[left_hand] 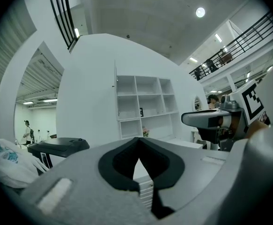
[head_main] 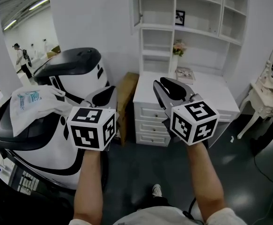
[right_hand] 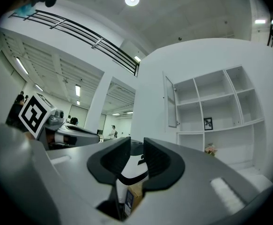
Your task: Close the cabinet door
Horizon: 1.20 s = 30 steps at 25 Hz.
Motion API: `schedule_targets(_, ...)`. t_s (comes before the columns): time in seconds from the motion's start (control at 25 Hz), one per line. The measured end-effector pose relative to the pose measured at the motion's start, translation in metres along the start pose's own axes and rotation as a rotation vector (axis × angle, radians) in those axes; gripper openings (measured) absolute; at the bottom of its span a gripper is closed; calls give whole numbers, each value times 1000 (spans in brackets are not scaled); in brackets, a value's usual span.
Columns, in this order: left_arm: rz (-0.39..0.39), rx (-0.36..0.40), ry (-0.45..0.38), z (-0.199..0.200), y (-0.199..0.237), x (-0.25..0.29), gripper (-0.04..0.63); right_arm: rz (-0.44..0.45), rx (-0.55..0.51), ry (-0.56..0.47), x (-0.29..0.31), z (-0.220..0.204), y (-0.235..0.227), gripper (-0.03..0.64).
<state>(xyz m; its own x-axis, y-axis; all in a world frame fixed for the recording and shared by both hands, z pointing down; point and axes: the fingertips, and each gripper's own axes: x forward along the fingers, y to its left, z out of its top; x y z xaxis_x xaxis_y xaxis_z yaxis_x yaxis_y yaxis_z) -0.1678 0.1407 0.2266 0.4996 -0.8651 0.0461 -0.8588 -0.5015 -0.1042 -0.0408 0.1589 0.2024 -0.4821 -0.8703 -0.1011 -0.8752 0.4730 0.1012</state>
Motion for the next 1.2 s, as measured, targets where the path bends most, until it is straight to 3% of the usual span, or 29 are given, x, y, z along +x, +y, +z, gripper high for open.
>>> schedule_targets(1.2, 164, 17, 42, 14, 45, 174, 0, 151, 44, -28, 139, -19, -144, 179)
